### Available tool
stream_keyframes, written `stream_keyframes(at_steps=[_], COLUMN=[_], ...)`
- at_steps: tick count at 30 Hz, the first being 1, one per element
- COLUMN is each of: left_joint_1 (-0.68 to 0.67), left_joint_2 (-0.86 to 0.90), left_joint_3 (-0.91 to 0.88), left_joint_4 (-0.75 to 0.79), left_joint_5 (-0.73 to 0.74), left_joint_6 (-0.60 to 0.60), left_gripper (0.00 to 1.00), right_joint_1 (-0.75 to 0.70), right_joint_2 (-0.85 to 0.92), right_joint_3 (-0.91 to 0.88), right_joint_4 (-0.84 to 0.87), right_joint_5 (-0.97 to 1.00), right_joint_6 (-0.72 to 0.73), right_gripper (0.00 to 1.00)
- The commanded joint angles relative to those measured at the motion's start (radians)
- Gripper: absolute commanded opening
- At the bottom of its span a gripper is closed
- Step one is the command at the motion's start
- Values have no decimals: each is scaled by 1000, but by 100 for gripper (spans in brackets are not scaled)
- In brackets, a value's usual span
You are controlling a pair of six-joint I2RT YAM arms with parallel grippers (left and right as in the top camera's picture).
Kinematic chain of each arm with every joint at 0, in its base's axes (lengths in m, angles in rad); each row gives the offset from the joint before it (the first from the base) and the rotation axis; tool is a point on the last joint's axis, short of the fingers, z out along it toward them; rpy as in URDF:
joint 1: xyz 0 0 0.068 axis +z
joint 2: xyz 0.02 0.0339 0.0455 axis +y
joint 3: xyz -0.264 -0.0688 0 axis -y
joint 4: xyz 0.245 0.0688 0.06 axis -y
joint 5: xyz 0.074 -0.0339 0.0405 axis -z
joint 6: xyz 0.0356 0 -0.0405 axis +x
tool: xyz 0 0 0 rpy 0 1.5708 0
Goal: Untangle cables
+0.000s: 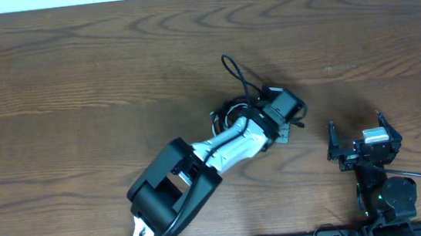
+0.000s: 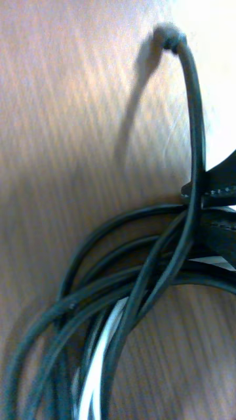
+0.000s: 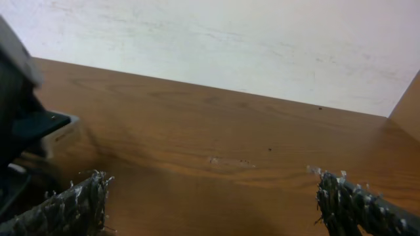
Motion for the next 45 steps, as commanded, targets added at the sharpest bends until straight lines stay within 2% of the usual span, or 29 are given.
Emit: stream_keyframes(at_steps=[1,5,8,12,16,18,20,22,23,25,27,30,32,34,37,38,41,43,45], left_joint_1=[48,127,197,299,361,379,391,399,399,399,399,401,400,399,402,402,395,395,395], left_joint_2=[21,-32,-98,-200,-234,-233,-233,-233,-233,-233,-233,-233,-234,-235,-235,-235,-235,-237,-243], left_joint_3=[-18,-18,-18,-18,-18,-18,-18,-18,-18,-18,-18,-18,-18,-18,-18,-18,-18,-18,-18], left_joint_4=[-8,0,3,1,0,13,30,17,-29,-145,-171,-37,50,110,133,121,82,123,217], left_joint_5=[383,602,723,872,1043,1151,1155,1079,1027,980,1064,1280,1366,1378,1286,1273,1327,1401,1427], left_joint_6=[84,81,35,-102,-352,-418,-361,-205,-193,-333,-456,-549,-614,-636,-548,-556,-752,-886,-921], left_gripper=[7,8,7,8,8,8,8,8,8,8,8,7,8,7,8,8,7,7,7], right_joint_1=[7,7,7,7,7,7,7,7,7,7,7,7,7,7,7,7,7,7,7], right_joint_2=[-5,-5,-5,-5,-5,-5,-5,-5,-5,-5,-5,-5,-5,-5,-5,-5,-5,-5,-5], right_joint_3=[-1,-1,-1,-1,-1,-1,-1,-1,-1,-1,-1,-1,-1,-1,-1,-1,-1,-1,-1], right_joint_4=[-4,-4,-4,-4,-4,-4,-4,-4,-4,-4,-4,-4,-4,-4,-4,-4,-4,-4,-4], right_joint_5=[-2,-2,-2,-2,-2,-2,-2,-2,-2,-2,-2,-2,-2,-2,-2,-2,-2,-2,-2], right_joint_6=[11,11,11,11,11,11,11,11,11,11,11,11,11,11,11,11,11,11,11], right_gripper=[99,99,99,99,99,99,99,99,99,99,99,99,99,99,99,99,99,99,99])
